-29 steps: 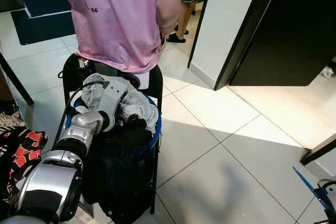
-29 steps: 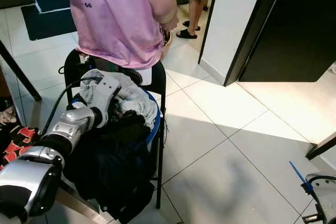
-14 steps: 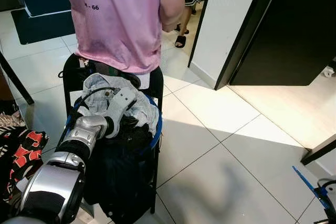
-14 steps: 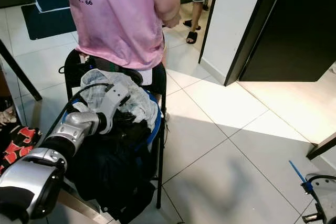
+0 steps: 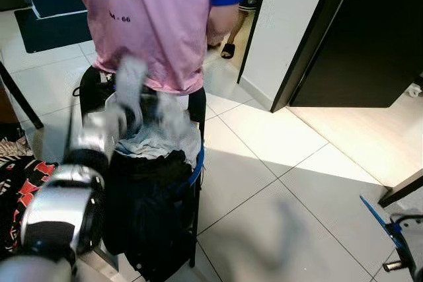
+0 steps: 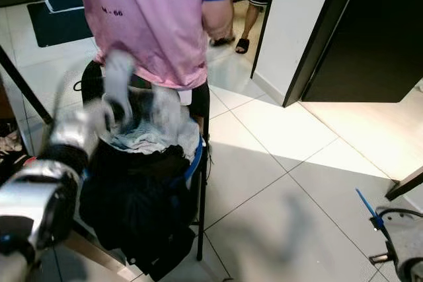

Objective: Hang hanger

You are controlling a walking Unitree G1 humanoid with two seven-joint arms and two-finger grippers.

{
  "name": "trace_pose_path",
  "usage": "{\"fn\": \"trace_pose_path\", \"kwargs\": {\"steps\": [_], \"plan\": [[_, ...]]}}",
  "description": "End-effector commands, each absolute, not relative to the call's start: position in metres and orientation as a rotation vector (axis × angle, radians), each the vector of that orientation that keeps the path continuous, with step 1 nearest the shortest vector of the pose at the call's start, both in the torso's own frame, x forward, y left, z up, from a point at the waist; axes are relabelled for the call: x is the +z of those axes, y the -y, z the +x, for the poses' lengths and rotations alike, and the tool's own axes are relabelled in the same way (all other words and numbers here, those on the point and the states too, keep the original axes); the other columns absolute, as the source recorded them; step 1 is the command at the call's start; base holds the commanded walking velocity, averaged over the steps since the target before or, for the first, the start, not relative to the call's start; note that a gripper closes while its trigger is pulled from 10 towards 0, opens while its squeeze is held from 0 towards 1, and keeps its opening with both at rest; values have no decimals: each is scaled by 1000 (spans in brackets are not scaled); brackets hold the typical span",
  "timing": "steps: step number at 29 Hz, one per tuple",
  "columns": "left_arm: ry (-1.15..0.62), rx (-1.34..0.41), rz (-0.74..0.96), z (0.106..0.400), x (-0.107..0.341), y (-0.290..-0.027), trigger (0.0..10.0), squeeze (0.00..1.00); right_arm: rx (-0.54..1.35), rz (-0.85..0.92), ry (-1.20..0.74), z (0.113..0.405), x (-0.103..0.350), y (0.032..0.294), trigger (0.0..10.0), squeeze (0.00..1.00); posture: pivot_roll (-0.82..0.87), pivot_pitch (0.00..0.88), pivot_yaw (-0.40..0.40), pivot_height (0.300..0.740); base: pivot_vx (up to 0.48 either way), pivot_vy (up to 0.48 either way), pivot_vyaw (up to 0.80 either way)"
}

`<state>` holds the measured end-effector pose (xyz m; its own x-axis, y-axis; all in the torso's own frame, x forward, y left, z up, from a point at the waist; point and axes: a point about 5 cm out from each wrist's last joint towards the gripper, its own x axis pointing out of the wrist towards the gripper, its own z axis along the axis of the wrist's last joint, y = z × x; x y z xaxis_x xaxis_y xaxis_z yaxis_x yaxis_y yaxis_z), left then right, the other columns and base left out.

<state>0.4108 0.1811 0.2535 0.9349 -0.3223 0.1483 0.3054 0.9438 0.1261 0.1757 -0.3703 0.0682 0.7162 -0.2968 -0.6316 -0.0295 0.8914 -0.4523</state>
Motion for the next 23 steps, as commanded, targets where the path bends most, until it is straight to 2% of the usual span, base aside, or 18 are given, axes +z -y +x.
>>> {"fn": "trace_pose_path", "kwargs": {"steps": [1, 6, 14, 17, 21, 23], "plan": [[233, -295, 49, 409, 267, -179, 0, 0, -161, -444, -777, 176, 62, 368, 10000, 0, -193, 69, -66, 740, 0, 0, 0], [406, -278, 7, 401, 308, -166, 0, 0, -166, -426, -744, 190, 61, 363, 10000, 0, -171, 27, -55, 740, 0, 0, 0], [456, -278, -43, 392, 319, -156, 0, 0, -173, -406, -720, 202, 58, 358, 10000, 0, -145, 0, -38, 740, 0, 0, 0], [498, -322, -156, 381, 333, -142, 0, 0, -177, -377, -694, 212, 55, 350, 10000, 0, -131, 0, -25, 740, 0, 0, 0], [528, -309, -84, 371, 344, -132, 0, 0, -188, -354, -667, 220, 55, 348, 10000, 0, -123, 0, -10, 740, 0, 0, 0], [527, -245, -94, 367, 347, -133, 0, 0, -199, -345, -651, 223, 56, 349, 10000, 0, -115, 0, -9, 740, 0, 0, 0]]}}
